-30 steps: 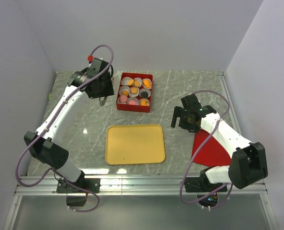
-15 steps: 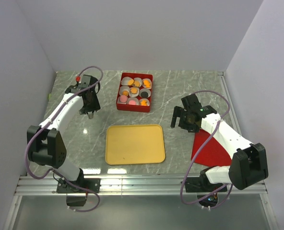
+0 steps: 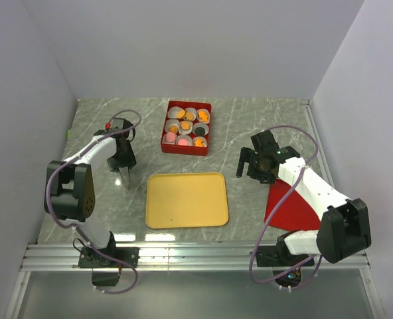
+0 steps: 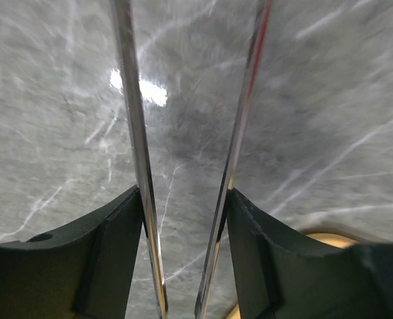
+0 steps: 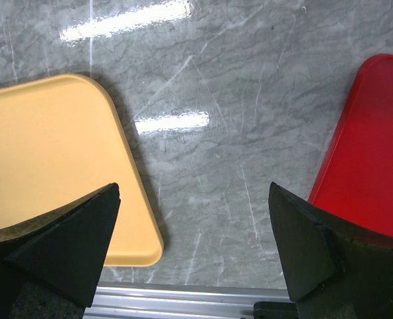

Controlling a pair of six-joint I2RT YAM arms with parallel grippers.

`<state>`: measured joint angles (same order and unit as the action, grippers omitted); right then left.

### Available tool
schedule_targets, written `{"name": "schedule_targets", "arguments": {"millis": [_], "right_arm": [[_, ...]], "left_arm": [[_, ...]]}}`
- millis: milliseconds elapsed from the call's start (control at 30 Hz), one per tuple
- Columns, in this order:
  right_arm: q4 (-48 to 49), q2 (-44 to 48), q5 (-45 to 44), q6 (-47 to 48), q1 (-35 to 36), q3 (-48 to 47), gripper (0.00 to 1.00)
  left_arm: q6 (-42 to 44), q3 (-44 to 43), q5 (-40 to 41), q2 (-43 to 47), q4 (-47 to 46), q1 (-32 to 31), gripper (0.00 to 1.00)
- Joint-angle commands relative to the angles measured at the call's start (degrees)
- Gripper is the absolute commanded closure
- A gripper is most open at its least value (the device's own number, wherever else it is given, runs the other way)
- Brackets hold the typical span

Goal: Pack the cookies

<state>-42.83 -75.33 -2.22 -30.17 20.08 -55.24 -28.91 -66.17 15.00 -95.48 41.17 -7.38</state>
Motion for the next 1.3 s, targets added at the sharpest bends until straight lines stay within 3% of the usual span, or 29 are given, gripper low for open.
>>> {"name": "schedule_targets", "arguments": {"millis": [0,500,767,800,967,1133,1267], "right_arm": [[0.9,0.7,-0.6,0.4,-0.4,-1.6,0.0],[0.8,0.3,-0.8,0.3,-0.4,-1.9,0.01],[1.0,0.1,-0.5,-0.1,-0.4,-2.0,0.01],[1.1,0.1,-0.4,-0.1,-0.3,-1.9,0.01],[0.5,0.8,-0.6,-0.2,-0.3,-2.2,0.01],[-0.8,1.7,-0.2,-0.6,-0.3,-3.6,0.01],[-0.9,2.1,0.0,-0.9,-0.3,-4.2,0.01]], "left_arm": [[1.0,2.1,-2.4,-1.0,-3.1,0.4,0.42],[0.6,3.9,-2.2,-3.3,-3.5,1.0,0.29],[-1.0,-2.6,0.7,2.7,2.4,0.9,0.21],[-1.4,-3.3,0.8,3.2,3.1,0.9,0.16],[-3.2,-6.1,1.0,9.1,6.7,-0.5,0.16],[-7.1,-4.7,0.7,13.6,8.6,-7.8,0.19],[-13.4,-1.1,2.6,14.8,10.5,-20.3,0.21]]}}
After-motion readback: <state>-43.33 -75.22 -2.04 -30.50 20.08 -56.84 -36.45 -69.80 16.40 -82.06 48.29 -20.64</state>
